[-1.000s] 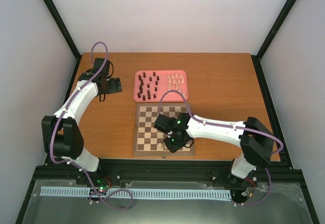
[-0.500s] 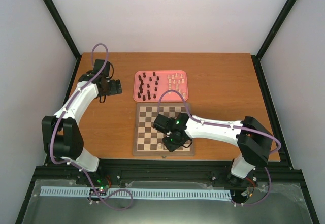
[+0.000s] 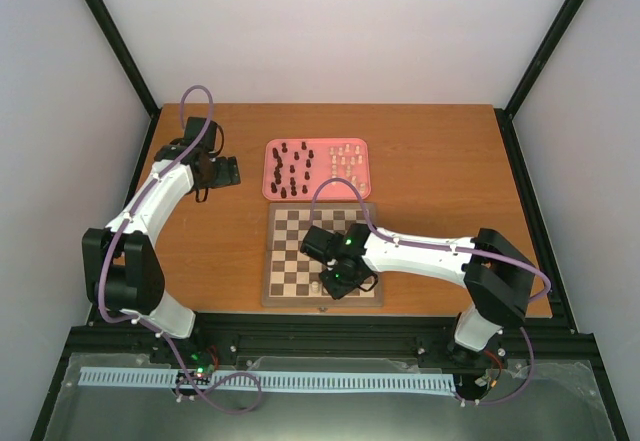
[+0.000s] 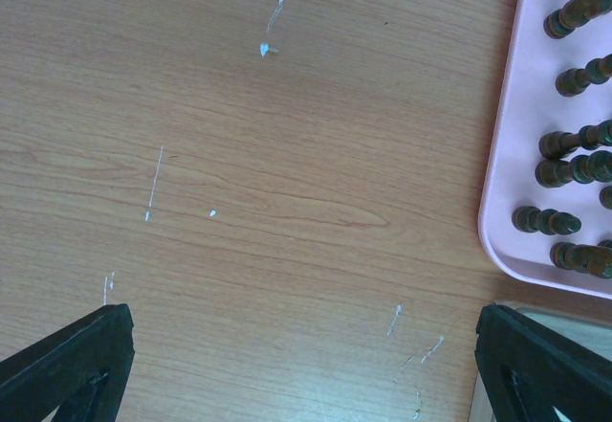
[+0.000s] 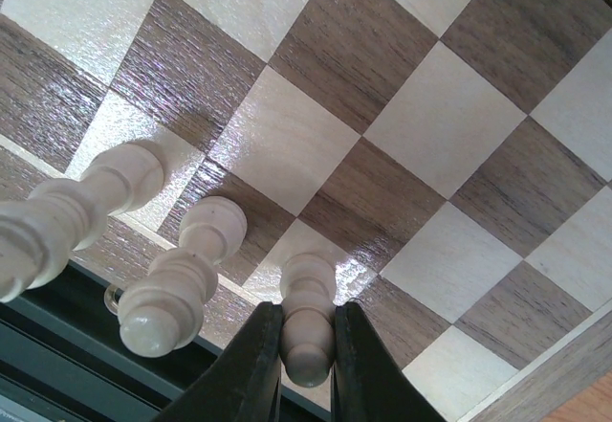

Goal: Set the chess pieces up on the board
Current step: Place the chess piece on the chessboard.

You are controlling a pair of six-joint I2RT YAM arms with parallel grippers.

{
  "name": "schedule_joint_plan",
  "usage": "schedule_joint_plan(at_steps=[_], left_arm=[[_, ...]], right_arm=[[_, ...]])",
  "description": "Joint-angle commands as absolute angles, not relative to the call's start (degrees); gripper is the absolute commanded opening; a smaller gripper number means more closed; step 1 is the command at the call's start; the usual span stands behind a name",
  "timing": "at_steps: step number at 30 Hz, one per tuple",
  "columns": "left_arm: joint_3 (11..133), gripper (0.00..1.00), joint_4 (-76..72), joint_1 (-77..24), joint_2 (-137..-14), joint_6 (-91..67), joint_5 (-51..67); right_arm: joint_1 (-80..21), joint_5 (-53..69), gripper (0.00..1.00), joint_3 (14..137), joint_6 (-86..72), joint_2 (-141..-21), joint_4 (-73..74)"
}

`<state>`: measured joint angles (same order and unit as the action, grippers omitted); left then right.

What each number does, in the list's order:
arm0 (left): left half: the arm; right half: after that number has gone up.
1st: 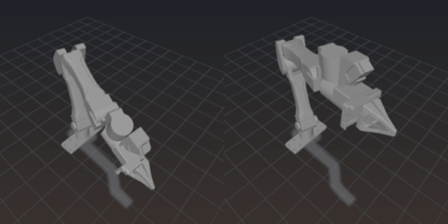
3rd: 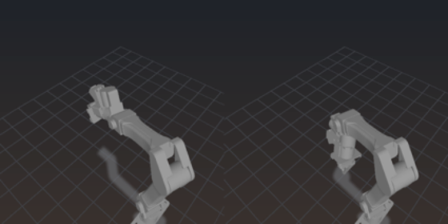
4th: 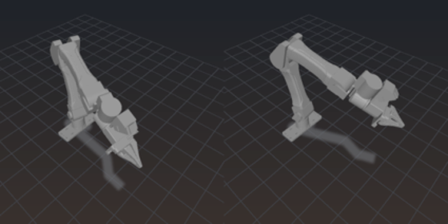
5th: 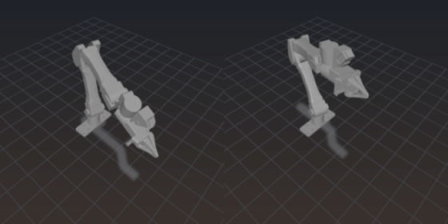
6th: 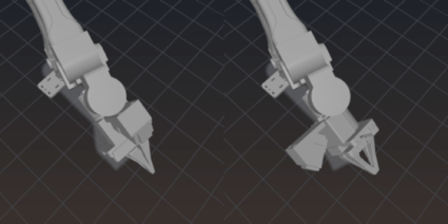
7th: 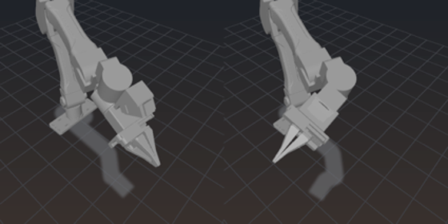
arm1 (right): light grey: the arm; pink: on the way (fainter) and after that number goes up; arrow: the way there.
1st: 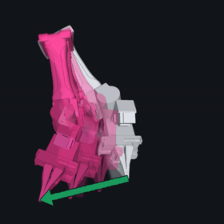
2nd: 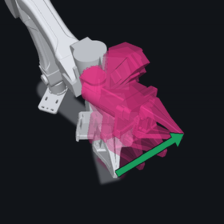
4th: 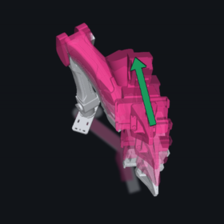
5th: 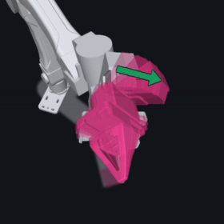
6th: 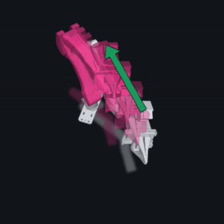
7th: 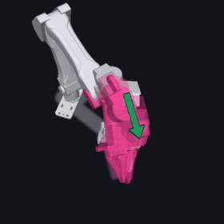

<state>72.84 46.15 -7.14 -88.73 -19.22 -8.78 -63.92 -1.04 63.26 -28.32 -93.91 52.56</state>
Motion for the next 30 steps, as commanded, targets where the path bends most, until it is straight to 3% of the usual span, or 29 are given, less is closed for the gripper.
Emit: schedule_joint_plan(at_steps=[1,7,22,30], left_arm=[[73.03,1.00,45.46,-7.32,-86.93,-18.32,-8.90],[73.08,1.00,45.53,-7.29,-86.79,-18.28,-8.79],[72.74,1.00,45.44,-7.29,-86.56,-18.43,-8.61],[73.65,1.00,45.45,-7.30,-87.14,-18.52,-8.31]], right_arm=[[-64.51,-1.89,0.14,62.16,-28.22,-94.98,51.68],[-64.51,-2.54,0.34,62.24,-28.45,-94.09,52.12],[-64.56,-2.42,0.37,65.28,-28.01,-88.82,57.80],[-63.35,-7.27,0.50,73.12,-25.25,-83.73,65.89]])
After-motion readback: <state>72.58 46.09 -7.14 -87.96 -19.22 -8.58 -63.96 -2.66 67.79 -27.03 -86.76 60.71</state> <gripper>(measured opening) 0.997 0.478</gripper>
